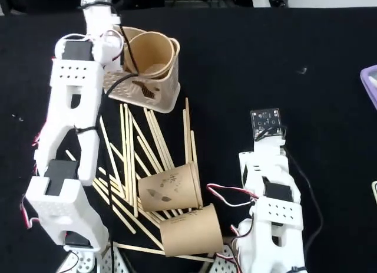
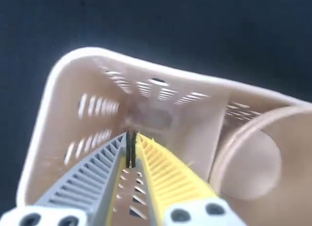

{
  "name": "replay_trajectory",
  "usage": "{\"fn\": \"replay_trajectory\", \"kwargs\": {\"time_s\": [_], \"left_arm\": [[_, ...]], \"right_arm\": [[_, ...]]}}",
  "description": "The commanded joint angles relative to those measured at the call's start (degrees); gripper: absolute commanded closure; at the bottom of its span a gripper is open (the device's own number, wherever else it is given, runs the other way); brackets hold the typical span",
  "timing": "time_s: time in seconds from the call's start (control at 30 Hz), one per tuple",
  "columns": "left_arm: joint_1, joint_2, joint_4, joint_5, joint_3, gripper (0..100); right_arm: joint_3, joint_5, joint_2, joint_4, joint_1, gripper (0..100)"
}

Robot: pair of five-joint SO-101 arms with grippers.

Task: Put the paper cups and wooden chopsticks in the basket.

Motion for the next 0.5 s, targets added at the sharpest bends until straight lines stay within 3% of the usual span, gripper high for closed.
{"fn": "replay_trajectory", "kwargs": {"time_s": [0.0, 0.27, 0.47], "left_arm": [[3.03, -0.18, 3.34, 5.63, -7.43, 97], [9.45, -0.26, 5.54, 7.47, -16.84, 86], [3.12, -0.70, 5.71, 7.21, -21.23, 86]], "right_arm": [[-0.66, 0.62, -1.45, -1.14, 0.53, 79.7], [-0.57, 0.62, -1.45, -1.14, 0.53, 79.7], [-0.57, 0.62, -1.45, -1.14, 0.62, 79.7]]}}
